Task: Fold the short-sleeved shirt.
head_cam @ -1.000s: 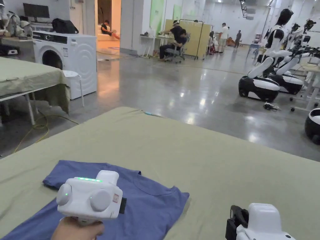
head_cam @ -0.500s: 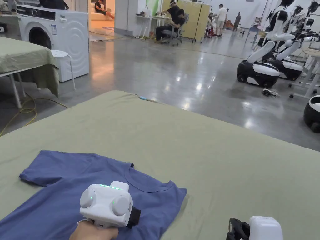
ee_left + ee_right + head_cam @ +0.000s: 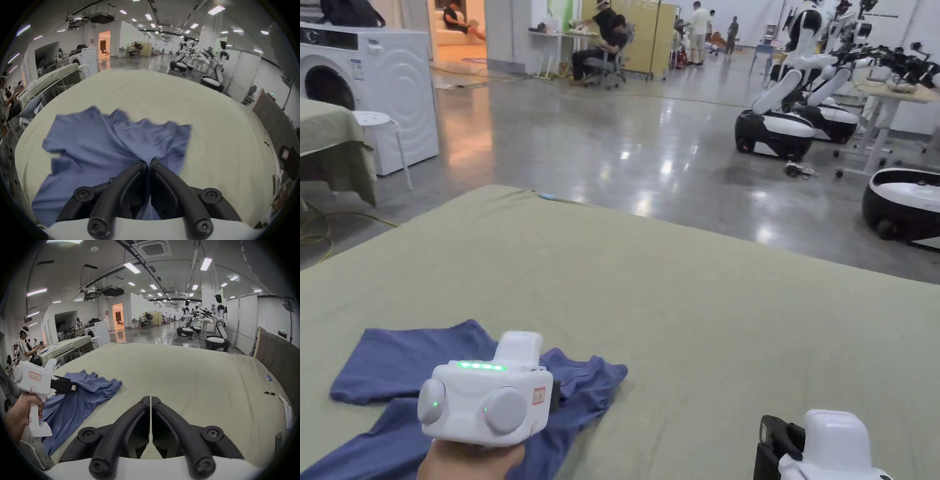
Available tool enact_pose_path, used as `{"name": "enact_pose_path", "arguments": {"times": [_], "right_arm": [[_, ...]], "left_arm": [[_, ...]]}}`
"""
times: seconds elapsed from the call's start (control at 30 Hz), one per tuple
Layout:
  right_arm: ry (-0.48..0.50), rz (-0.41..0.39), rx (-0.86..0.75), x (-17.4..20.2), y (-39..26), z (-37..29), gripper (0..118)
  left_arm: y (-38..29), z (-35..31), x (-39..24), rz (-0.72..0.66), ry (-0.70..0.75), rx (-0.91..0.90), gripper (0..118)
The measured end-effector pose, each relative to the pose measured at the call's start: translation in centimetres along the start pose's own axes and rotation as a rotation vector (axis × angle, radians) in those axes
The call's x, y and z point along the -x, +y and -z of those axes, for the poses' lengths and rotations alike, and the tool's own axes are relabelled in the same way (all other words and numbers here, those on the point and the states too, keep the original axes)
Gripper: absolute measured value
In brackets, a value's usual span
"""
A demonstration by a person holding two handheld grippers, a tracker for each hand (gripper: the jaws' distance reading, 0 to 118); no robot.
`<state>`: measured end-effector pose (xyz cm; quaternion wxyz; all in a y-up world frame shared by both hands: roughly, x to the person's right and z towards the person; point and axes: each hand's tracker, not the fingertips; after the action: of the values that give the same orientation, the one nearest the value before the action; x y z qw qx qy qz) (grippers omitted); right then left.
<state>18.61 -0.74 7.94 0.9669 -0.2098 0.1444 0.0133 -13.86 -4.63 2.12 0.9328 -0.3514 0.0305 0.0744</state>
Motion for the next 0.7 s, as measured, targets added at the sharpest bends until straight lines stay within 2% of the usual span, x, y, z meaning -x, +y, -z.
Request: {"name": "enact_pose_path", "arguments": {"times": [0.2, 0.33, 0.43, 0.53, 0.7], "right_arm": [[-0.111, 0.027, -0.048, -5.9, 0.4, -4.9, 3], [-0.204, 0.069, -0.072, -11.0, 0.4, -8.1, 3], [-0.273, 0.113, -0.091, -14.7, 0.1, -10.5, 3], [-0.339, 0.125, -0.091, -18.0, -0.6, -12.5, 3], [-0.429, 0.153, -0.082, -23.0, -2.1, -15.3, 3]], "left_arm": [[2.7, -1.9, -11.8, 0.085, -0.191, -0.072, 5], [4.5, -3.1, -20.4, 0.107, -0.359, -0.102, 5], [5.4, -4.0, -27.3, 0.181, -0.441, -0.125, 5], [5.5, -4.9, -33.6, 0.198, -0.572, -0.11, 5], [3.2, -4.7, -43.1, 0.275, -0.679, -0.055, 5]]}}
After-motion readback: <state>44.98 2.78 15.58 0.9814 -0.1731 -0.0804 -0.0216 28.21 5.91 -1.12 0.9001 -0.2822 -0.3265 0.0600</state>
